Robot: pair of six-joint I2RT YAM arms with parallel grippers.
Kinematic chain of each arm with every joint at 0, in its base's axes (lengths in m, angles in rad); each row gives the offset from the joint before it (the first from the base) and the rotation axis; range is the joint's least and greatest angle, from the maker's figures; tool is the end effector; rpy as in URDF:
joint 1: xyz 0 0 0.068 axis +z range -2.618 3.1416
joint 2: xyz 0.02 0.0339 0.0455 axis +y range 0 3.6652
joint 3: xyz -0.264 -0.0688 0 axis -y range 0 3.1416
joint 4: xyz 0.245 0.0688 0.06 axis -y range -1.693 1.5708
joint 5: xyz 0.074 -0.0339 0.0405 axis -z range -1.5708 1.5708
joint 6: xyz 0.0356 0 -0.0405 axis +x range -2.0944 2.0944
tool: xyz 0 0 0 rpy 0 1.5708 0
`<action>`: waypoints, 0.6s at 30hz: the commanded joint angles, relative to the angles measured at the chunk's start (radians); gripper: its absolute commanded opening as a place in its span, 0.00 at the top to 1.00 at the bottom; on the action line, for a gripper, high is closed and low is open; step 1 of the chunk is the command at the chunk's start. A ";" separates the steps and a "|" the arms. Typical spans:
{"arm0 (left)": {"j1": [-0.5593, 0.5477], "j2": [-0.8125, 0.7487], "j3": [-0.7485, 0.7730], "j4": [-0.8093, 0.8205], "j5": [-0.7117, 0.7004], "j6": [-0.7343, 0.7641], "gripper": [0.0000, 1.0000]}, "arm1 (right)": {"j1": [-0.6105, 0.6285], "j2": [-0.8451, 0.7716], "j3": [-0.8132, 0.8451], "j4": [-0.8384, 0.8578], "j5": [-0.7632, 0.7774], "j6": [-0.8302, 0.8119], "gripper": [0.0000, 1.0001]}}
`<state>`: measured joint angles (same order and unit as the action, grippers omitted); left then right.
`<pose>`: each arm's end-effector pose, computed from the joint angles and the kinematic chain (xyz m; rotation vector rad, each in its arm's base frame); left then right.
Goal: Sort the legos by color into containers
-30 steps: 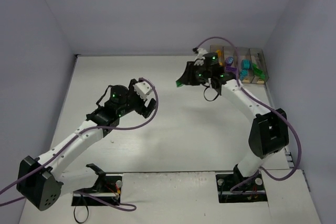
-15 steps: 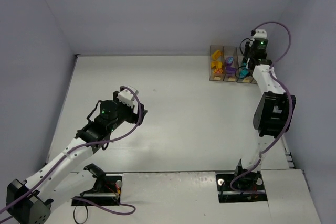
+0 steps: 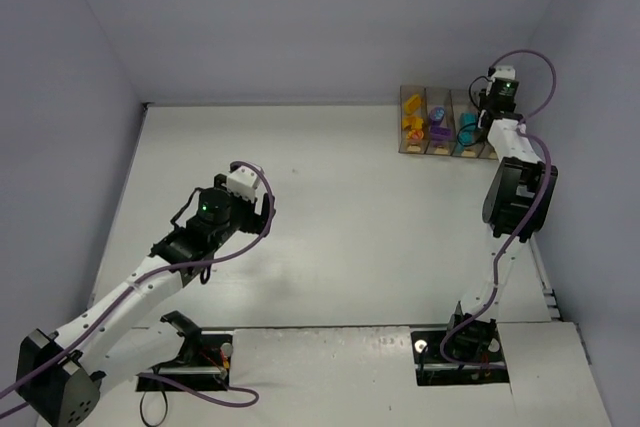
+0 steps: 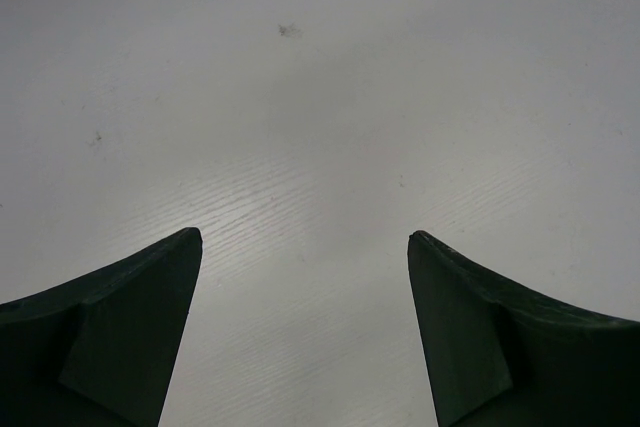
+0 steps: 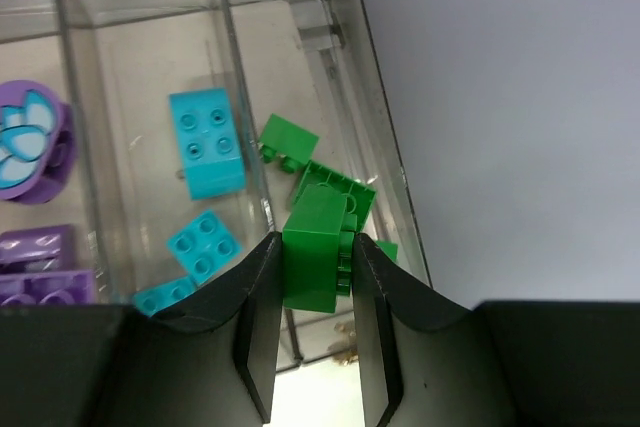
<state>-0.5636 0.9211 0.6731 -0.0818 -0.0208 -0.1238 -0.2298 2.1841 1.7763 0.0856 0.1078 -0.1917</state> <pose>0.1832 -0.1149 0.2862 0.4060 1.8822 -0.4448 0.5098 -0.1232 0.2527 0.1105 1.9066 -0.3883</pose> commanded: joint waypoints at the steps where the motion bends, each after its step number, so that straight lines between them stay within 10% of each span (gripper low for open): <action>1: 0.002 -0.004 0.045 0.034 -0.024 -0.008 0.23 | -0.026 0.002 0.075 0.046 0.029 -0.022 0.94; 9: 0.001 0.009 0.042 0.040 -0.024 -0.002 0.23 | -0.036 0.045 0.095 0.032 0.013 0.031 0.39; 18: 0.002 -0.034 0.055 0.014 -0.048 -0.060 0.23 | 0.018 -0.185 -0.018 0.014 -0.059 0.145 0.13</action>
<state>-0.5636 0.9226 0.6731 -0.0830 -0.0357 -0.1417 -0.2554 2.2127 1.7988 0.0639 0.0853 -0.1181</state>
